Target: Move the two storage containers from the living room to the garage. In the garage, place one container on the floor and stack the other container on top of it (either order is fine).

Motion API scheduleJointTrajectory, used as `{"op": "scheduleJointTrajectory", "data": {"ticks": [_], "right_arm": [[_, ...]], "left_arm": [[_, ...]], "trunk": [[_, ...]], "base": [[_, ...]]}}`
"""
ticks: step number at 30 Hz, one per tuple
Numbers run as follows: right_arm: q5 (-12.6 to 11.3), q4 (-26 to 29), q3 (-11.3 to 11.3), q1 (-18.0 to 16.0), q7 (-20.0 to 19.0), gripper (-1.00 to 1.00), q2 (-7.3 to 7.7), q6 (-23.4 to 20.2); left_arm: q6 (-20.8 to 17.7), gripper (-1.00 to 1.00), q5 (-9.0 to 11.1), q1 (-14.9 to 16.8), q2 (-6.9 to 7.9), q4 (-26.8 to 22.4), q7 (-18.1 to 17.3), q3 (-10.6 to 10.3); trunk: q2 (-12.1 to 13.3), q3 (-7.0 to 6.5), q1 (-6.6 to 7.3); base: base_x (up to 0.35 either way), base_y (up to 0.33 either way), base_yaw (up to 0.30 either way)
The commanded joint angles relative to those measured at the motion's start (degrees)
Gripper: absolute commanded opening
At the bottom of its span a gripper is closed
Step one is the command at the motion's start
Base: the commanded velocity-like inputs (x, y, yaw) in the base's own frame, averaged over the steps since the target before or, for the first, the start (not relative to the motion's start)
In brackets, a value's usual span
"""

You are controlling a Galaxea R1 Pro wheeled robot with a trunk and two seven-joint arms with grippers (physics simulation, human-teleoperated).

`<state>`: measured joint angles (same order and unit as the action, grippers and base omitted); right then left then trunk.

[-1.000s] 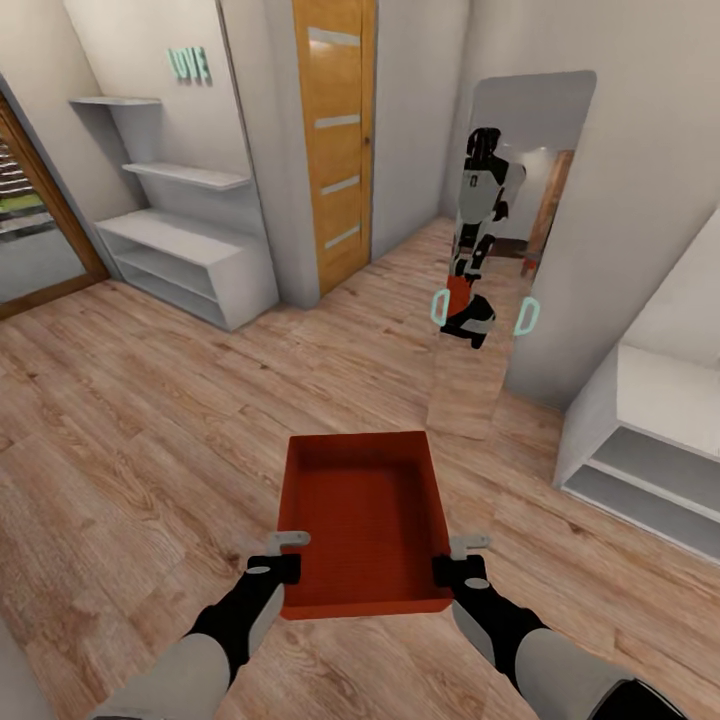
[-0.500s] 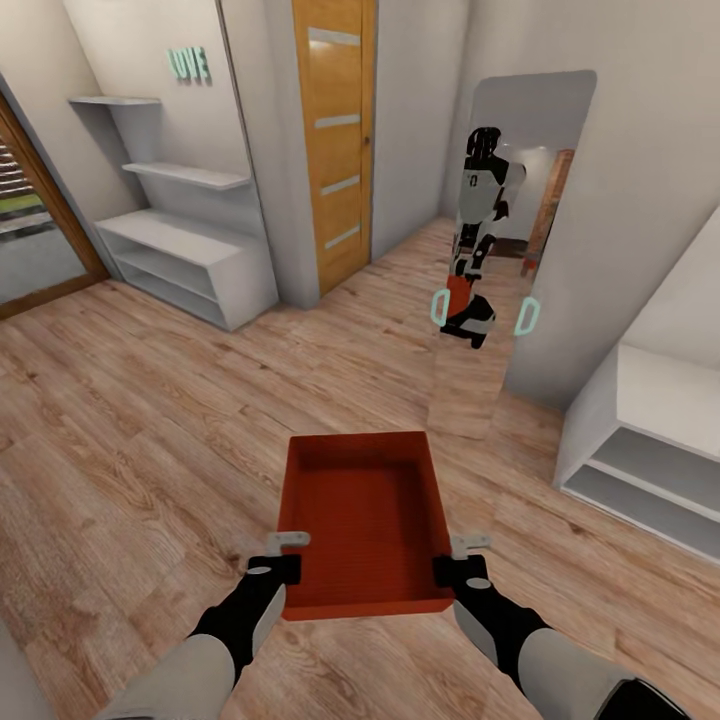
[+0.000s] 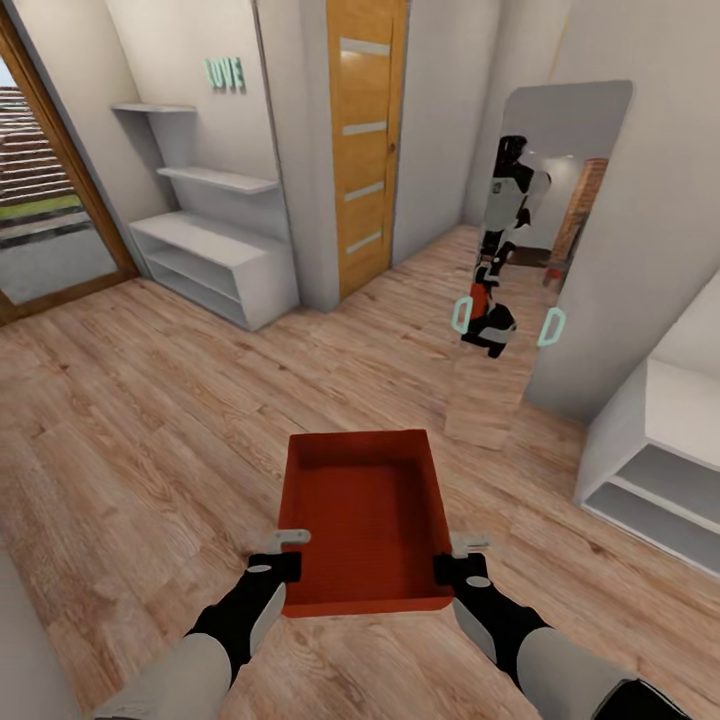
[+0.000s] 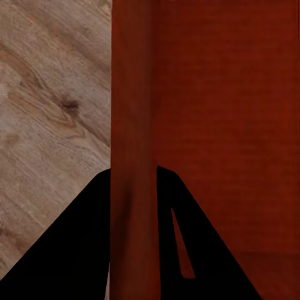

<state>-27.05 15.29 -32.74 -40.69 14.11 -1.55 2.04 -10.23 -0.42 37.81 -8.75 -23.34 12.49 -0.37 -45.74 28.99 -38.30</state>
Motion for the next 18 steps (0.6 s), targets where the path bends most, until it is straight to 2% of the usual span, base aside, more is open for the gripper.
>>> {"op": "scheduleJointTrajectory", "data": {"ticks": [1,7,18], "right_arm": [[0.36,0.27,1.26,-0.10,0.30,-1.00,2.43,0.16],[0.39,0.27,1.27,-0.10,0.30,-1.00,2.47,0.13],[0.36,0.27,1.28,-0.10,0.30,-1.00,2.52,0.16]], "left_arm": [[-0.32,-1.00,1.30,-0.01,1.20,0.49,0.69,-1.30],[-0.32,-1.00,1.30,-0.01,1.20,0.51,0.69,-1.30],[-0.32,-1.00,1.30,-0.01,1.20,0.58,0.69,-1.30]], "trunk": [[-0.05,-0.01,-0.01],[-0.05,-0.31,-0.01],[-0.05,-0.52,-0.01]], "base": [[0.000,0.000,0.179],[0.000,0.000,0.139],[0.000,0.000,0.012]]}}
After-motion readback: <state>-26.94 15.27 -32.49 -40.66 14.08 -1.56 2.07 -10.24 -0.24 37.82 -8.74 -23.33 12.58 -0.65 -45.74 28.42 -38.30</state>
